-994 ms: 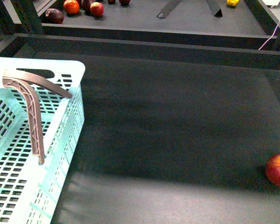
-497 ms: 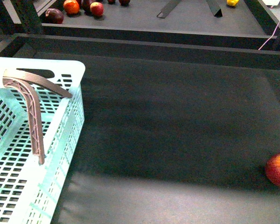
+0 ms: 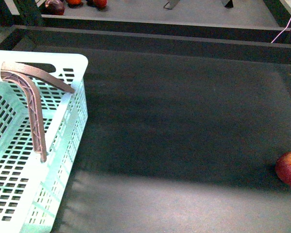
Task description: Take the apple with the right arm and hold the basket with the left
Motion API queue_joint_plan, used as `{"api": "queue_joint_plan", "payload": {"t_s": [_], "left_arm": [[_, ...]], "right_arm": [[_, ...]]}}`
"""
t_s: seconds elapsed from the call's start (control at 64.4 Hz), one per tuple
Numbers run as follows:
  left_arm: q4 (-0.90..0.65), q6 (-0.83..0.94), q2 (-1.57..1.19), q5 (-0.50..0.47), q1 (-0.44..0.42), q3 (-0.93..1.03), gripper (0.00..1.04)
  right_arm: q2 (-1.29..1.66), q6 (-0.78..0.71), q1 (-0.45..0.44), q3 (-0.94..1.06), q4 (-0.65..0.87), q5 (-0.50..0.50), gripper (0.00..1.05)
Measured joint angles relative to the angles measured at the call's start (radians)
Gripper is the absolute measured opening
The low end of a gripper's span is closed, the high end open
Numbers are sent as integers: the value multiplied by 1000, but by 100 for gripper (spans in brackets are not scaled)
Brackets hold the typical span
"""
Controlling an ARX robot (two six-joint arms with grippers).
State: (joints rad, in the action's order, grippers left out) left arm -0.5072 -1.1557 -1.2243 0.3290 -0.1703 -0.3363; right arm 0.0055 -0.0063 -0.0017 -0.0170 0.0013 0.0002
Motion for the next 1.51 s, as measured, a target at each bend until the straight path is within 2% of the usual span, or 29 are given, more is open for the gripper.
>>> {"api": "queue_joint_plan", "payload": {"t_s": [0.279,0.761,1.149,1.273,1.506], "left_arm": [[-76,-73,-364,-70,24,-156,98],[-65,-86,-541,-122,40,-338,97],[-31,-77,-562,-147,55,-383,26],[-22,-77,-541,-151,68,-362,22],[34,-79,-393,-115,76,-296,21]], "right_arm": [[0,0,0,0,0,0,96],[0,0,0,0,0,0,96],[0,0,0,0,0,0,96],[0,0,0,0,0,0,96],[0,0,0,0,0,0,96]]}}
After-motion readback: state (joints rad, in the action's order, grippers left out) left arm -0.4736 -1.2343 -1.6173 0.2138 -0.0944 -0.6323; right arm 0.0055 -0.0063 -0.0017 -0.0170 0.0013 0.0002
